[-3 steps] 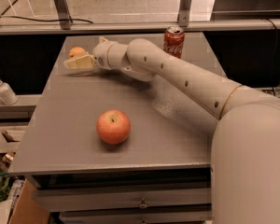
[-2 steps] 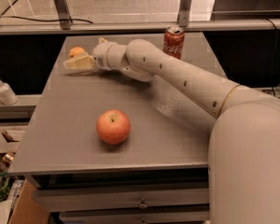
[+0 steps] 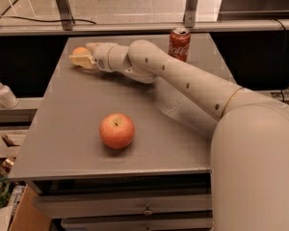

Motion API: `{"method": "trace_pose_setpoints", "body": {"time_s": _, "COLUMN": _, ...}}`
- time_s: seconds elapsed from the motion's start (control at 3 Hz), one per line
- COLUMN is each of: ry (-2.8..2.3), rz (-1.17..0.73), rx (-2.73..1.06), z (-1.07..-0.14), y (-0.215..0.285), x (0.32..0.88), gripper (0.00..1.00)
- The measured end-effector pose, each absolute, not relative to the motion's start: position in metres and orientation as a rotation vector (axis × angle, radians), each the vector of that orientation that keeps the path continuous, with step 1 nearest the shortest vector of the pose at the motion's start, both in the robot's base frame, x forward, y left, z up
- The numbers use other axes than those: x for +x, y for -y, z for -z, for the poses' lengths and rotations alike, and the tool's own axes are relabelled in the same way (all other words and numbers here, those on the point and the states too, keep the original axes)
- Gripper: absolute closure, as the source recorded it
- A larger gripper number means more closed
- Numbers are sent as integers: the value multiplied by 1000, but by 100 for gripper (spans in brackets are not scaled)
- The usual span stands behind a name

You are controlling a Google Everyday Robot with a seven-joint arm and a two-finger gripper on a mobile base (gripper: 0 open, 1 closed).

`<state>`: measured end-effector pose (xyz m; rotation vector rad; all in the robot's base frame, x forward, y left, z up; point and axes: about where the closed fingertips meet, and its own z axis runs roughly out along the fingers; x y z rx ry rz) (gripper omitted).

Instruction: Move orange near coke can

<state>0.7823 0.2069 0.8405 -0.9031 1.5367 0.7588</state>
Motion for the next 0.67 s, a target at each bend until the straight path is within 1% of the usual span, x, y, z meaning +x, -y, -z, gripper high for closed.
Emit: {"method": "trace_pose_setpoints", "body": {"time_s": 0.67, "ry": -1522, "rz": -753, "rx": -898, "z": -853, "y": -200, "x": 779, "gripper": 88}}
